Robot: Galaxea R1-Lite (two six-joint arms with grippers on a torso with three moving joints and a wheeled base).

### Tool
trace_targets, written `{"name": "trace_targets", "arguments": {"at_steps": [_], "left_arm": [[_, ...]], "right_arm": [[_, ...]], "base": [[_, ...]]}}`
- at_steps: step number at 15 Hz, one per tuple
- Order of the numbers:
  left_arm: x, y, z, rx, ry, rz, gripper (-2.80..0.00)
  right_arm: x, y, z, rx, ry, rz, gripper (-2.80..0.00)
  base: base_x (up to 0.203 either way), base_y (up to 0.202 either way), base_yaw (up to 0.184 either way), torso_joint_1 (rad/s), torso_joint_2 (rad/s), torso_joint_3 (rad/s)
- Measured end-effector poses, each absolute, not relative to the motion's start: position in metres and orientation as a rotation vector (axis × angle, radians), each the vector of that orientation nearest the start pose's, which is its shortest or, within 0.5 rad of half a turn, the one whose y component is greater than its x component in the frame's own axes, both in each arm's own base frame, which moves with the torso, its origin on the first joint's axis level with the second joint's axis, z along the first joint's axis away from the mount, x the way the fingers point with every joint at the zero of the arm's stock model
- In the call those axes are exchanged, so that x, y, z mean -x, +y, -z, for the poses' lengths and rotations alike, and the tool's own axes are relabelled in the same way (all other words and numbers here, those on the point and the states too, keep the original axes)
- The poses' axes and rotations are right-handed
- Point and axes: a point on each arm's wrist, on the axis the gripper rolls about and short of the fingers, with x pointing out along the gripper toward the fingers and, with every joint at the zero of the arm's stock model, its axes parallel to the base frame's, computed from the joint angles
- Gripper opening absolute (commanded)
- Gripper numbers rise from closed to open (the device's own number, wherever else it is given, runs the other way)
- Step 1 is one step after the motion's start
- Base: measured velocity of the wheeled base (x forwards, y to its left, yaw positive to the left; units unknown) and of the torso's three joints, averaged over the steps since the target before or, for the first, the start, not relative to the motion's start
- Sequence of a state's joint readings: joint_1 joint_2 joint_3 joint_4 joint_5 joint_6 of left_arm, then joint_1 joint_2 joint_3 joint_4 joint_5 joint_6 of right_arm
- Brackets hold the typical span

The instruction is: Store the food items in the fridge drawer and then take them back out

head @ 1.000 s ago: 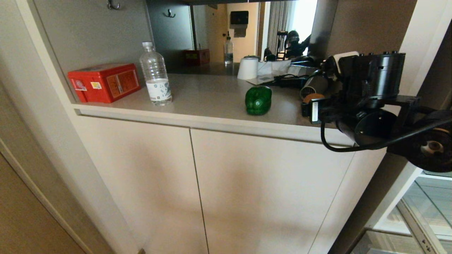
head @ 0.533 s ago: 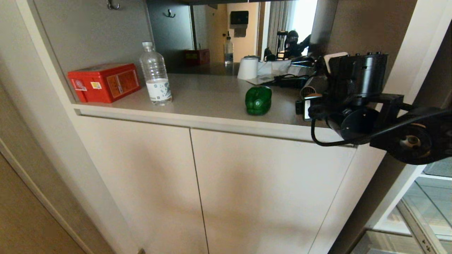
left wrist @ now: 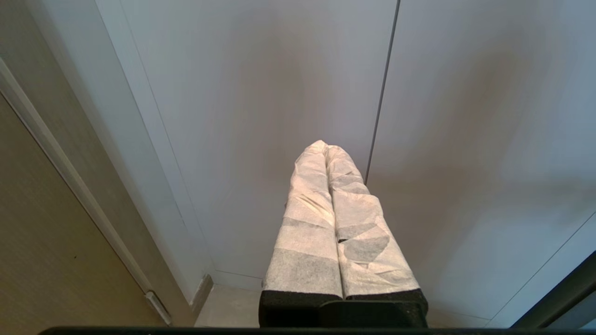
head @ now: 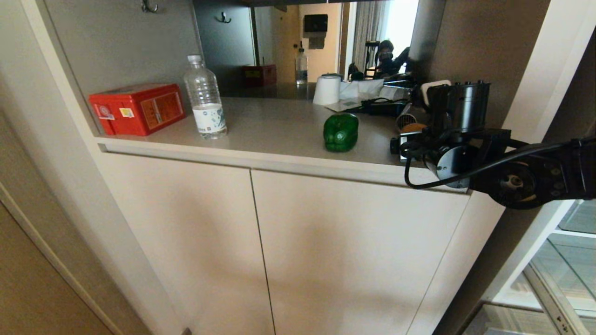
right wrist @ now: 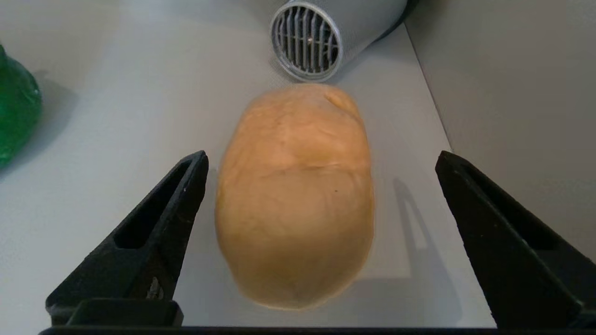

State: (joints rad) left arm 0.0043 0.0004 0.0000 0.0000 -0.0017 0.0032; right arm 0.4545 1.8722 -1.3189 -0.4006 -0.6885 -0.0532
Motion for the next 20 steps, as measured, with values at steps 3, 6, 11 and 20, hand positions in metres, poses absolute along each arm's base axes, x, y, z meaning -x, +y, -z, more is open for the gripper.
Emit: {"name": "trace_targets", "arguments": {"at_steps": [3, 6, 11, 20], "left_arm": [[0.023, 0.0, -0.075, -0.003, 0.0, -0.003, -2.8], [0.023, 0.0, -0.075, -0.003, 0.0, -0.003, -2.8], [0.023, 0.0, -0.075, -0.003, 0.0, -0.003, -2.8], [0.023, 0.0, -0.075, -0.003, 0.0, -0.003, -2.8]], "right_arm": [[-0.346, 0.153, -0.241, 0.139, 0.141, 0.226, 0.0], [-0.348, 0.154, -0.237, 0.142, 0.148, 0.224, 0.0], [-0.351, 0.152, -0.234, 0.142, 0.155, 0.232, -2.8], [-0.335, 0.15, -0.246, 0.135, 0.135, 0.224, -2.8]], "base": [[0.0, 0.0, 0.0, 0.0, 0.0, 0.0], [0.0, 0.0, 0.0, 0.0, 0.0, 0.0], [0.0, 0.0, 0.0, 0.0, 0.0, 0.0], [0.0, 0.0, 0.0, 0.0, 0.0, 0.0]]}}
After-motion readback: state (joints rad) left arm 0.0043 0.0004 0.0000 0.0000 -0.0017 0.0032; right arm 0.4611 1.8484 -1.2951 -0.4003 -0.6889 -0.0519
